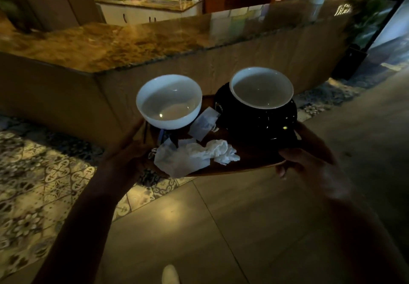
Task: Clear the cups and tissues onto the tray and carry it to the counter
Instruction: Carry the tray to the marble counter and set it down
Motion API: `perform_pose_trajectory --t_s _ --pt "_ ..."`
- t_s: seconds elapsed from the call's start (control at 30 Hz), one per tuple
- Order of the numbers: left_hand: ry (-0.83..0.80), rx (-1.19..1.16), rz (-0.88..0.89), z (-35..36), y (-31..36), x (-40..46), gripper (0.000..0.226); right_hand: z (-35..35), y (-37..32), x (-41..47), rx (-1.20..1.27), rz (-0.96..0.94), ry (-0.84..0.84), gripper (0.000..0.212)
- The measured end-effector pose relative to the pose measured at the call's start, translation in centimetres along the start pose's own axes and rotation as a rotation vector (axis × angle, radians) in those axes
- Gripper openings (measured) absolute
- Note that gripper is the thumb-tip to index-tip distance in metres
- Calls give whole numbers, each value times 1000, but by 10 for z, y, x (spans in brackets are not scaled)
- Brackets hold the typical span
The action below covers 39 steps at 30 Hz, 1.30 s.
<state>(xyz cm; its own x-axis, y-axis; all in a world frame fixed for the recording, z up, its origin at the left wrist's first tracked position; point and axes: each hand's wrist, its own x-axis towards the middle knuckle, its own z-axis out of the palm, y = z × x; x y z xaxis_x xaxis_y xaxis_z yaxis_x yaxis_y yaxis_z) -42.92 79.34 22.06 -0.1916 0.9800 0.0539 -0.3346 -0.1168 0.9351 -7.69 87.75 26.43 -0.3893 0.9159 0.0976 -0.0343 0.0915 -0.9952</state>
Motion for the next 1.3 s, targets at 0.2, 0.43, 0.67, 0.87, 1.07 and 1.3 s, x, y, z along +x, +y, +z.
perform_pose_trajectory --t_s 0.2,0.43,0.67,0.87,1.07,1.3 --pt "-101 19 -76 -58 45 65 99 59 16 60 83 5 92 55" --pt "-76 66 -103 -95 66 130 70 90 30 135 81 35 116 64" --pt "-67 80 -49 -127 45 219 68 78 44 232 61 55 4 64" --pt "6 65 -94 -142 46 287 103 62 38 328 4 116 -100 62" --pt "43 88 -117 -170 64 340 107 77 38 406 -43 98 -207 60" --pt "70 93 -119 -236 80 400 112 131 46 473 -60 104 -181 57"
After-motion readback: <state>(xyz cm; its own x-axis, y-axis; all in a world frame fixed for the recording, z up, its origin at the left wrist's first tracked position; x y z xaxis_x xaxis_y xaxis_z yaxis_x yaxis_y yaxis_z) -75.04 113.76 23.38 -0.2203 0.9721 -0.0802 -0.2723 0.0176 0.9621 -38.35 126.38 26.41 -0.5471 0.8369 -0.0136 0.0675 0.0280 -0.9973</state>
